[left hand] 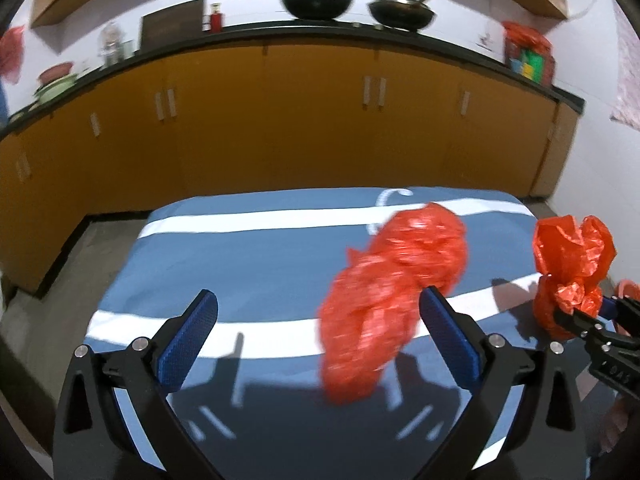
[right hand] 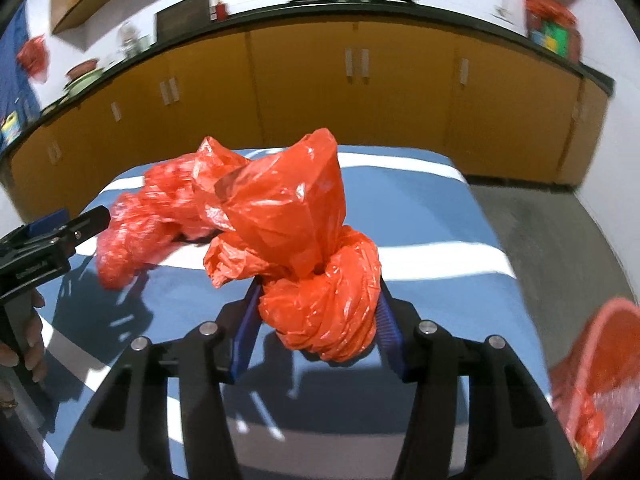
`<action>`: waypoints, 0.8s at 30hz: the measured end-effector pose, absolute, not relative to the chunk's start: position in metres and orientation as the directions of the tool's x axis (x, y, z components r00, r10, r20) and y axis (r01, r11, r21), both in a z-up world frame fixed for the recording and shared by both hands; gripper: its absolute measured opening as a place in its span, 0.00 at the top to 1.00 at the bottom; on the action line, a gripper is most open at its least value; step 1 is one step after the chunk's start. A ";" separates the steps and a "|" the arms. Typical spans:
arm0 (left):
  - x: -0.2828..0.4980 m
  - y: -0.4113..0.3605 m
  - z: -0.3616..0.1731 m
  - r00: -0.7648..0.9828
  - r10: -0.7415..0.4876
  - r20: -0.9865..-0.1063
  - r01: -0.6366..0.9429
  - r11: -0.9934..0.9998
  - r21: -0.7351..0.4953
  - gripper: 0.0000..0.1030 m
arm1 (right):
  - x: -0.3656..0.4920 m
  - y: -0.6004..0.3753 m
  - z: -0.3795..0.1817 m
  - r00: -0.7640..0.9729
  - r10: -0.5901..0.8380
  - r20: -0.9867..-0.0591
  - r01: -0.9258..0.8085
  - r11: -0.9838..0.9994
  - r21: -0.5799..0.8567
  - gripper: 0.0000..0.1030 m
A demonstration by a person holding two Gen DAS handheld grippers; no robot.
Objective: Collect trash
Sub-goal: 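Grasp a red bag with the right tool while the left tool grasps another red bag, then carry both red bags over the orange basket with both tools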
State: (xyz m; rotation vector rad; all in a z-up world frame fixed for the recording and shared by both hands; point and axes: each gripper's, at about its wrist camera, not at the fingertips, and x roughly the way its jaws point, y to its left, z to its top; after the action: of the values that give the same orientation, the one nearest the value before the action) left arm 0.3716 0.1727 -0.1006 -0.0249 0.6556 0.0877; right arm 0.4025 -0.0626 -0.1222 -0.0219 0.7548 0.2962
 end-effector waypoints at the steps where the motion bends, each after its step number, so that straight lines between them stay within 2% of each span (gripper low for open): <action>1: 0.376 0.166 -0.102 0.786 0.069 -0.614 -0.075 0.997 0.017 0.03 | 0.402 -0.069 -0.123 0.688 0.254 -0.680 -0.261 0.961 0.095 0.50; 6: 0.402 0.144 -0.112 0.752 0.071 -0.656 -0.030 0.997 0.073 0.03 | 0.396 -0.096 -0.125 0.686 0.249 -0.684 -0.218 0.967 0.133 0.50; 9: 0.414 0.141 -0.117 0.731 0.025 -0.682 -0.008 1.000 0.028 0.03 | 0.392 -0.106 -0.125 0.687 0.247 -0.684 -0.210 0.968 0.138 0.50; 11: 0.419 0.139 -0.119 0.719 0.007 -0.695 0.002 1.000 0.012 0.08 | 0.390 -0.112 -0.126 0.685 0.246 -0.685 -0.207 0.968 0.141 0.50; 13: 0.423 0.140 -0.122 0.701 -0.022 -0.713 0.015 1.000 -0.016 0.24 | 0.390 -0.115 -0.126 0.684 0.245 -0.687 -0.205 0.969 0.142 0.50; 15: 0.424 0.144 -0.124 0.688 -0.050 -0.724 0.017 0.998 -0.053 0.33 | 0.388 -0.118 -0.127 0.683 0.247 -0.688 -0.202 0.968 0.147 0.50; 18: 0.422 0.149 -0.125 0.678 -0.072 -0.732 0.007 0.996 -0.091 0.55 | 0.385 -0.120 -0.127 0.684 0.248 -0.686 -0.200 0.968 0.151 0.50; 20: 0.418 0.151 -0.125 0.679 -0.067 -0.731 -0.006 0.995 -0.097 0.58 | 0.382 -0.121 -0.127 0.684 0.249 -0.686 -0.197 0.968 0.156 0.50; 22: 0.414 0.154 -0.123 0.686 -0.058 -0.725 -0.016 0.995 -0.095 0.67 | 0.380 -0.121 -0.126 0.683 0.252 -0.686 -0.196 0.967 0.160 0.50; 24: 0.408 0.157 -0.121 0.690 -0.044 -0.723 -0.033 0.995 -0.092 0.70 | 0.376 -0.121 -0.127 0.682 0.252 -0.687 -0.197 0.967 0.160 0.50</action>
State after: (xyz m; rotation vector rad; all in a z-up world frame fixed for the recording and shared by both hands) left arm 0.4085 0.1570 -0.1214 -0.1006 0.8097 -0.0065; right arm 0.3760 -0.1210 -0.1265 0.0748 0.7813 0.2520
